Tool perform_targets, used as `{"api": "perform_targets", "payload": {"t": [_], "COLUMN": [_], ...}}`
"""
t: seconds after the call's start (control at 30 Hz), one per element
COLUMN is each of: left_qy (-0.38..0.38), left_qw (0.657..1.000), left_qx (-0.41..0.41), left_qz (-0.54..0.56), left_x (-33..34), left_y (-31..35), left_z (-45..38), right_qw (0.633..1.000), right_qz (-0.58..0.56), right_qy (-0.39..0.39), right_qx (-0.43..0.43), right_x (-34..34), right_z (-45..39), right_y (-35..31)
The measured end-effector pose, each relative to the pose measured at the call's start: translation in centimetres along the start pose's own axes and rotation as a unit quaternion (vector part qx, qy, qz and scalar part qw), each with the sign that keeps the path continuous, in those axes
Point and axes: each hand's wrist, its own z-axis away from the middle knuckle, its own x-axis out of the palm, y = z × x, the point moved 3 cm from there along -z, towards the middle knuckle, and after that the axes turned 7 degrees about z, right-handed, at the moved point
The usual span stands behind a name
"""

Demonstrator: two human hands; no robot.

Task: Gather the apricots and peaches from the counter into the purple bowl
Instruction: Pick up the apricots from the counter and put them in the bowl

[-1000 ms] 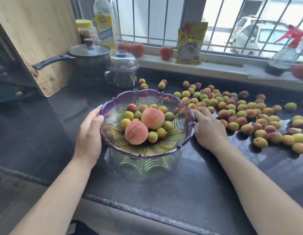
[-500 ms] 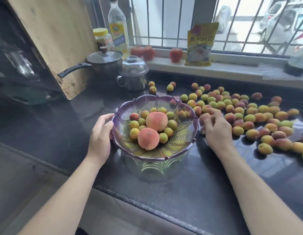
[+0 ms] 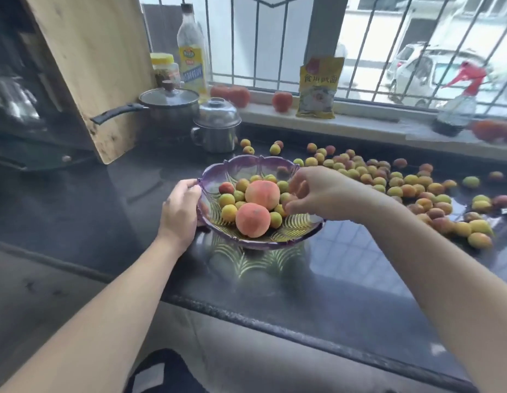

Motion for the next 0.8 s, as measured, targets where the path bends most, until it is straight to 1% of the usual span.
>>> {"api": "perform_targets", "payload": {"t": [0.07, 0.1, 0.17, 0.2, 0.3, 0.4, 0.47, 0.53, 0.67, 0.73, 0.8], "left_qy": [0.002, 0.006, 0.005, 0.003, -0.007, -0.024, -0.034, -0.035, -0.041, -0.048, -0.044], "left_qw": [1.000, 0.999, 0.999, 0.999, 0.999, 0.999, 0.999, 0.998, 0.997, 0.998, 0.998], "left_qx": [-0.007, -0.009, -0.014, -0.014, -0.024, -0.026, -0.014, -0.008, -0.014, -0.015, -0.022], "left_qz": [-0.025, -0.034, -0.036, -0.036, -0.027, -0.017, -0.039, -0.059, -0.056, -0.049, -0.036], "left_x": [-0.2, -0.4, -0.7, -0.8, -1.0, -0.9, -0.7, -0.7, -0.5, -0.7, -0.8], "left_y": [0.1, 0.2, 0.1, 0.2, 0.1, 0.5, 0.6, 0.4, 0.1, 0.2, -0.3], "left_z": [0.1, 0.1, -0.1, 0.0, 0.0, 0.3, 0.3, 0.2, 0.1, 0.2, -0.1], "right_qw": [0.993, 0.988, 0.982, 0.980, 0.981, 0.981, 0.981, 0.981, 0.981, 0.983, 0.982], "right_qz": [0.111, 0.137, 0.154, 0.156, 0.153, 0.157, 0.164, 0.168, 0.172, 0.165, 0.171], "right_qy": [-0.047, -0.074, -0.108, -0.112, -0.100, -0.068, -0.048, -0.045, -0.045, -0.013, 0.039], "right_qx": [0.011, 0.016, 0.030, 0.040, 0.069, 0.086, 0.088, 0.087, 0.075, 0.073, 0.071], "right_x": [1.2, 1.9, 2.9, 3.2, 3.7, 4.4, 4.8, 4.8, 4.5, 4.0, 3.0], "right_z": [-0.7, -1.0, -1.7, -2.0, -2.4, -2.4, -2.5, -2.4, -1.6, -1.3, -1.5], "right_y": [-1.3, -1.6, -2.1, -2.2, -2.3, -2.2, -2.1, -2.2, -2.4, -2.4, -2.4]}}
